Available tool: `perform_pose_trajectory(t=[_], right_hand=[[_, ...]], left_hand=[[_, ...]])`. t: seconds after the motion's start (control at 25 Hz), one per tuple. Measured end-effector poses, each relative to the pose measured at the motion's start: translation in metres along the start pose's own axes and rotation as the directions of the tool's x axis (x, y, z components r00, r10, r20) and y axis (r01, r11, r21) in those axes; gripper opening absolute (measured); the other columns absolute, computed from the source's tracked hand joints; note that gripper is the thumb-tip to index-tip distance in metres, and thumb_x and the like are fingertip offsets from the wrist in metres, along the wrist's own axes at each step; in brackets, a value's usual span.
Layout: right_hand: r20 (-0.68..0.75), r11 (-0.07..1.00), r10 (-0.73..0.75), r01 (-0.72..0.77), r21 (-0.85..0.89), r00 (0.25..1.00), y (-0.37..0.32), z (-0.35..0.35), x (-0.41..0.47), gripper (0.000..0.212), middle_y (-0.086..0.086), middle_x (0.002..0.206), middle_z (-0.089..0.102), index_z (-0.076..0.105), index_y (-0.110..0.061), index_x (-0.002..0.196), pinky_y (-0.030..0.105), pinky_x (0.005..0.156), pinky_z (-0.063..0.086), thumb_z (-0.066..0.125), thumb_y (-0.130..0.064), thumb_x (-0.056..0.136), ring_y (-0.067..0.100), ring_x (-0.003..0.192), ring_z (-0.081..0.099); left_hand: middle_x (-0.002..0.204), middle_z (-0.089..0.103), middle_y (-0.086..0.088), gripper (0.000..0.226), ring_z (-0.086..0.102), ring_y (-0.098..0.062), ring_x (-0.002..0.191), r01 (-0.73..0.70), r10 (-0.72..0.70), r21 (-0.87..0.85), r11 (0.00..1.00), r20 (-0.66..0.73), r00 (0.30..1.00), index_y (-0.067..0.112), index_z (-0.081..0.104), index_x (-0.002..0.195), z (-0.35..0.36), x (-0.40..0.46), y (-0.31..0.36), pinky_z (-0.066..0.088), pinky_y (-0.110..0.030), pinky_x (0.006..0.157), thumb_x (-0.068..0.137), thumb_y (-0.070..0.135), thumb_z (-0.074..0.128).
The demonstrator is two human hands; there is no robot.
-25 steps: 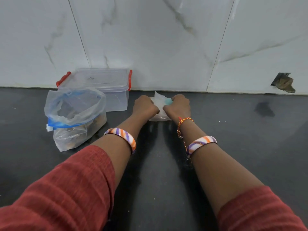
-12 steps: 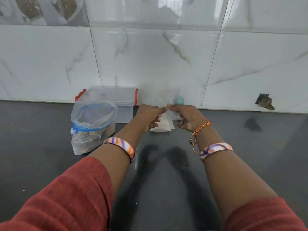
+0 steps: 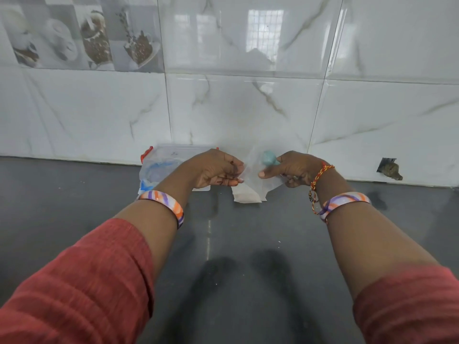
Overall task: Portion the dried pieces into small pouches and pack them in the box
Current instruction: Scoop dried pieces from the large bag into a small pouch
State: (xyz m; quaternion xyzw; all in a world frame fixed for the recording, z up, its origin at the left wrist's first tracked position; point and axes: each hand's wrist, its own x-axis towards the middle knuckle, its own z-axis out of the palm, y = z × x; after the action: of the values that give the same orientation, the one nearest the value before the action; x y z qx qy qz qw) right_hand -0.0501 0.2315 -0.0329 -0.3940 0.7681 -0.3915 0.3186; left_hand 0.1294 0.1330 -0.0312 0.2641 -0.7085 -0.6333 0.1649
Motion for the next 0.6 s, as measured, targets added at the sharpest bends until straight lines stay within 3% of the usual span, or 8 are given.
perform_pose_trajectory(t=[0.12, 0.2, 0.32, 0.4, 0.52, 0.6], right_hand=[[-0.231, 0.990, -0.087, 0.110, 0.090, 0.969, -0.003, 0.009, -0.007, 0.037, -0.001, 0.051, 0.032, 0.046, -0.014, 0.060, 0.014, 0.035, 0.022, 0.082, -0.018, 0.067, 0.010, 0.041, 0.029], [-0.412, 0.948, -0.153, 0.252, 0.196, 0.898, -0.007, 0.018, -0.010, 0.034, -0.002, 0.056, 0.036, 0.048, -0.015, 0.062, 0.014, 0.035, 0.025, 0.082, -0.015, 0.068, 0.011, 0.047, 0.032], [-0.615, 0.898, -0.221, 0.404, 0.174, 0.757, -0.016, 0.035, -0.017, 0.029, -0.001, 0.072, 0.050, 0.054, -0.013, 0.077, 0.019, 0.053, 0.036, 0.081, -0.019, 0.069, 0.011, 0.060, 0.045], [-0.644, 0.892, -0.266, 0.436, 0.118, 0.717, -0.020, 0.046, -0.023, 0.027, -0.001, 0.073, 0.053, 0.055, -0.014, 0.075, 0.022, 0.058, 0.038, 0.080, -0.021, 0.069, 0.014, 0.066, 0.049], [-0.532, 0.897, -0.315, 0.429, 0.105, 0.786, -0.024, 0.060, -0.030, 0.026, -0.006, 0.051, 0.052, 0.057, -0.015, 0.056, 0.022, 0.052, 0.034, 0.078, -0.021, 0.070, 0.013, 0.057, 0.047], [-0.486, 0.916, -0.309, 0.393, 0.079, 0.818, -0.026, 0.066, -0.033, 0.028, -0.001, 0.051, 0.047, 0.061, -0.007, 0.058, 0.024, 0.052, 0.029, 0.077, -0.025, 0.073, 0.015, 0.056, 0.041]], left_hand=[[0.077, 0.061, -0.014, 0.010, 0.067, -0.013, 0.046, 0.001, -0.010, -0.097, 0.995, -0.093, 0.996, -0.003, 0.060, 0.078, 0.005, -0.006, 0.001, 0.057, -0.020, 0.051, 0.086, -0.007, 0.057], [0.074, 0.060, -0.015, 0.008, 0.065, -0.014, 0.042, 0.005, -0.038, -0.162, 0.987, -0.202, 0.979, -0.004, 0.059, 0.077, 0.009, -0.010, -0.001, 0.057, -0.021, 0.048, 0.084, -0.006, 0.061], [0.074, 0.061, -0.012, 0.011, 0.065, -0.019, 0.055, 0.001, -0.065, -0.235, 0.972, -0.265, 0.962, 0.001, 0.058, 0.075, 0.015, -0.014, -0.006, 0.055, -0.021, 0.048, 0.084, -0.001, 0.064], [0.074, 0.061, -0.010, 0.015, 0.062, -0.020, 0.063, -0.009, -0.073, -0.283, 0.959, -0.278, 0.958, 0.003, 0.056, 0.073, 0.020, -0.016, -0.006, 0.055, -0.021, 0.050, 0.084, 0.001, 0.065], [0.075, 0.058, -0.004, 0.018, 0.060, -0.020, 0.065, -0.072, -0.033, -0.343, 0.937, -0.291, 0.956, 0.003, 0.054, 0.071, 0.024, -0.019, -0.001, 0.056, -0.022, 0.053, 0.083, -0.003, 0.064], [0.076, 0.057, -0.003, 0.018, 0.059, -0.021, 0.066, -0.111, 0.008, -0.341, 0.934, -0.288, 0.958, 0.004, 0.054, 0.072, 0.026, -0.021, 0.001, 0.056, -0.022, 0.051, 0.086, -0.006, 0.060]])
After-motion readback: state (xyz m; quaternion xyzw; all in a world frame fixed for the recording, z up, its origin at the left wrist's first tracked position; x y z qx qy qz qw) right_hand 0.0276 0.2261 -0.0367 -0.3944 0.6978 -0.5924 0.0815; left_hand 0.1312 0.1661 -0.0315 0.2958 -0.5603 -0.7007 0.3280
